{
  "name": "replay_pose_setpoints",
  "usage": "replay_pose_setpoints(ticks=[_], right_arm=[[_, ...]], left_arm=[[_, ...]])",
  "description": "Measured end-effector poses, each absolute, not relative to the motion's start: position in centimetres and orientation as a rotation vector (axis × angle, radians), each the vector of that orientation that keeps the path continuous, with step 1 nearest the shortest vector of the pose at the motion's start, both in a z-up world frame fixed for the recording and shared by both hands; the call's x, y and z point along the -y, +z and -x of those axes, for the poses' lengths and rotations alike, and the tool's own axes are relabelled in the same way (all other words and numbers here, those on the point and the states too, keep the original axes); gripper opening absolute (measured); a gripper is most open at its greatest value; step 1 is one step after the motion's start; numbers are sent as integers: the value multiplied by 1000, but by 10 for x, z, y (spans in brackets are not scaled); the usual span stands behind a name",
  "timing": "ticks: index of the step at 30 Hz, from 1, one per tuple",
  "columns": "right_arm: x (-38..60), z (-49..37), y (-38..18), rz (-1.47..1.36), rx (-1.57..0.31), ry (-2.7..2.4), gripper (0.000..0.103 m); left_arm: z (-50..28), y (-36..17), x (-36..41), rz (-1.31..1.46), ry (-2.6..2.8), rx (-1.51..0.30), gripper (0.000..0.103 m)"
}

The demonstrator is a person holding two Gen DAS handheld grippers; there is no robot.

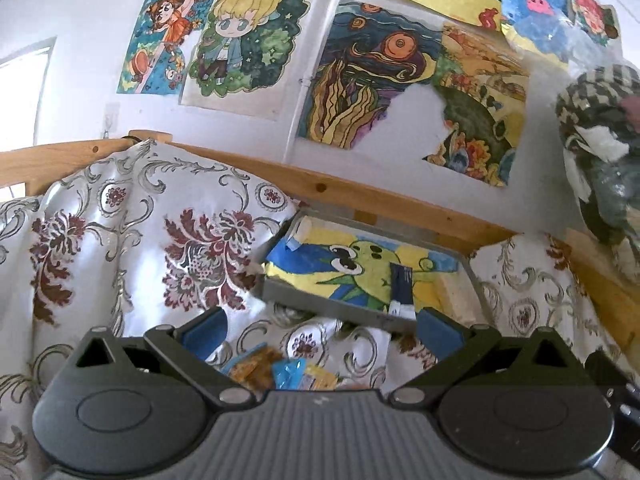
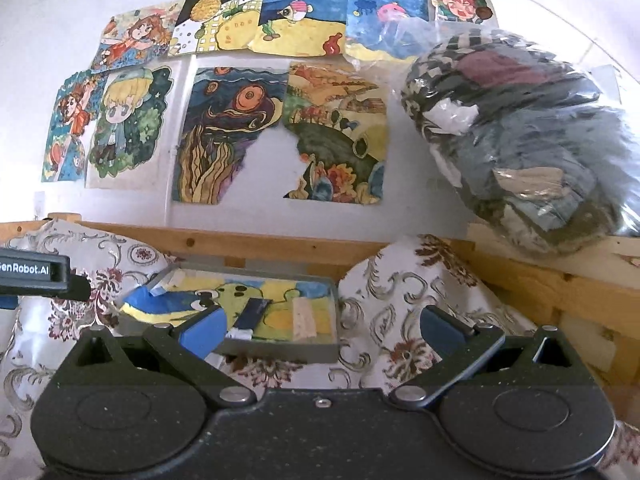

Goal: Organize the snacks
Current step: 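Withdraw both tools from the tray back over the snack pile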

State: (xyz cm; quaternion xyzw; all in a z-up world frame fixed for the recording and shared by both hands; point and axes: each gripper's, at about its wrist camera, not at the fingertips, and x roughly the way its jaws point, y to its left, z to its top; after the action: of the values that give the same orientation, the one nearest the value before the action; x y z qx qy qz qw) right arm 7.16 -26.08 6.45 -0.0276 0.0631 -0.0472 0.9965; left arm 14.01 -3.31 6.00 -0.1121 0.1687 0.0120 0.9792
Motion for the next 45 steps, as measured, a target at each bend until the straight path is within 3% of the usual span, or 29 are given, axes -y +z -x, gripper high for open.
replay_pose_setpoints(ticks=[19,45], right_arm=[[250,-19,36,19,-302,-123,102],[238,-29,13,46,-500,-48,102]], left_arm=[[-80,12,35,108,-61,-455,103],[-76,-8,28,48,-26,-545,103]])
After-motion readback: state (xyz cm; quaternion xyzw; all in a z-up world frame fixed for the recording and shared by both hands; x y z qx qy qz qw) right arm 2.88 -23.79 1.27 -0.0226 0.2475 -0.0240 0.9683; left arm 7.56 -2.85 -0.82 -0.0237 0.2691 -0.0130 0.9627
